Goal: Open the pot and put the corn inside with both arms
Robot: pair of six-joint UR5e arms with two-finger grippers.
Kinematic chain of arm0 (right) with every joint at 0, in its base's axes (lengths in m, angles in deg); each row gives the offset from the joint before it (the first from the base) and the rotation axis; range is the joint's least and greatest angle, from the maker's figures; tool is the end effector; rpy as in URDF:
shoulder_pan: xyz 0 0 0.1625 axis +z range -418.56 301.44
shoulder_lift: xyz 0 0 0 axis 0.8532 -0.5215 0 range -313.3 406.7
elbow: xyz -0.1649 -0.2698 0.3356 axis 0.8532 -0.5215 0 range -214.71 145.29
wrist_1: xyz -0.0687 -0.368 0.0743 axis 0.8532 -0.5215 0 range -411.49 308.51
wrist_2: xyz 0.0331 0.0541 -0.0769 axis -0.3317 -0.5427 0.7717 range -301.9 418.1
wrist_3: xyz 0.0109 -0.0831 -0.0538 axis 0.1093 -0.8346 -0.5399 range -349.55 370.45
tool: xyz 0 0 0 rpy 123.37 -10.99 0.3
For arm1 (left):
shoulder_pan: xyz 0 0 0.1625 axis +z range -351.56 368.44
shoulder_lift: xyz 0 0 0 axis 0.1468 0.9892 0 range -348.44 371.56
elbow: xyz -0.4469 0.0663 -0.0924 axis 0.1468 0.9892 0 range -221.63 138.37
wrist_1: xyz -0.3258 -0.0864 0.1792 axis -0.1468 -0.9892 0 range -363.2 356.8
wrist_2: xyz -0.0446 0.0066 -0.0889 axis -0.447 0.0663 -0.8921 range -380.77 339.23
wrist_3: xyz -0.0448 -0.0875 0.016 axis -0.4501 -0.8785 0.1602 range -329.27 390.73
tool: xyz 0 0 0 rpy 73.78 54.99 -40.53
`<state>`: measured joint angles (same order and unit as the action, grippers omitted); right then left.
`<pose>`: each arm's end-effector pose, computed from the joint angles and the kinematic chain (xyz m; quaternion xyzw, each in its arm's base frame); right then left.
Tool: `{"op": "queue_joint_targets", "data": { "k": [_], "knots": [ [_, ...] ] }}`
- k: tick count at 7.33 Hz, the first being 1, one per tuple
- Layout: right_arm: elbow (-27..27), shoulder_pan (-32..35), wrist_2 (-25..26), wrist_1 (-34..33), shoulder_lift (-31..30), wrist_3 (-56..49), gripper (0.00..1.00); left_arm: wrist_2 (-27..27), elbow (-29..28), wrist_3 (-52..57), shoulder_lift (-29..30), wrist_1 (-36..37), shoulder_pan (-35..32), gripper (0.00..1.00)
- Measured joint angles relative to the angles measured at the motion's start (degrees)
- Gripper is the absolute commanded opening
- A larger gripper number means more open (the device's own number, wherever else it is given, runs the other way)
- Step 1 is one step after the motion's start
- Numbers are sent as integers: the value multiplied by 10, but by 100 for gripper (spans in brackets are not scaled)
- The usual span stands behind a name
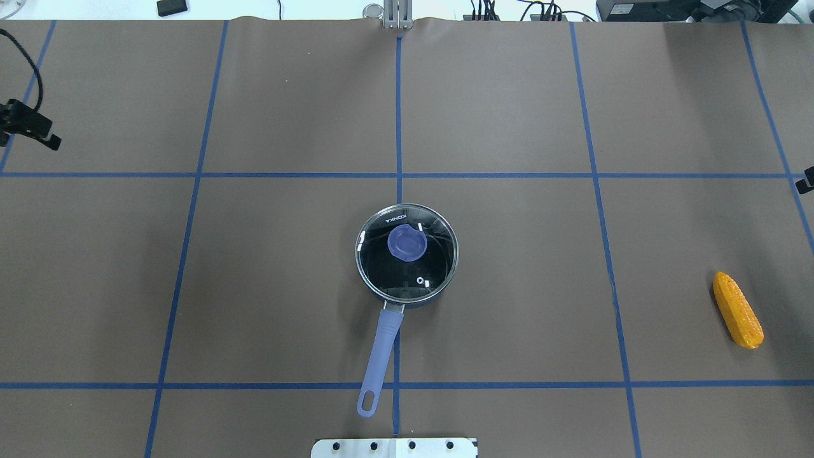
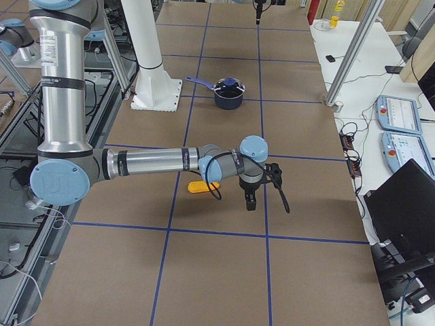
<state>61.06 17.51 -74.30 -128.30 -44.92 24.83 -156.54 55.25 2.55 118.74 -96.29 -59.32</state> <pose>-0.0466 -0.4631 0.6380 0.0488 -0.3810 -0.0508 0.9219 0.1634 -0.5633 0.4736 0.0346 0.4341 0.0447 0.8991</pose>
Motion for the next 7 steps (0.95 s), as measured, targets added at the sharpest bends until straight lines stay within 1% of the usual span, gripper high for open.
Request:
{"op": "queue_joint_targets", "data": {
  "k": [2, 3, 5, 7],
  "knots": [
    [18, -9, -1, 0, 3, 0, 100, 4, 38, -44, 85, 93, 41, 100],
    [28, -16, -2, 0, 2, 1, 100, 12, 50, -88, 119, 111, 67, 100],
    [33, -31, -9, -1, -6, 4, 100, 67, 58, -153, 167, 123, 148, 100],
    [42, -46, -11, 0, -25, 6, 100, 109, 53, -204, 209, 129, 211, 100]
  ]
}}
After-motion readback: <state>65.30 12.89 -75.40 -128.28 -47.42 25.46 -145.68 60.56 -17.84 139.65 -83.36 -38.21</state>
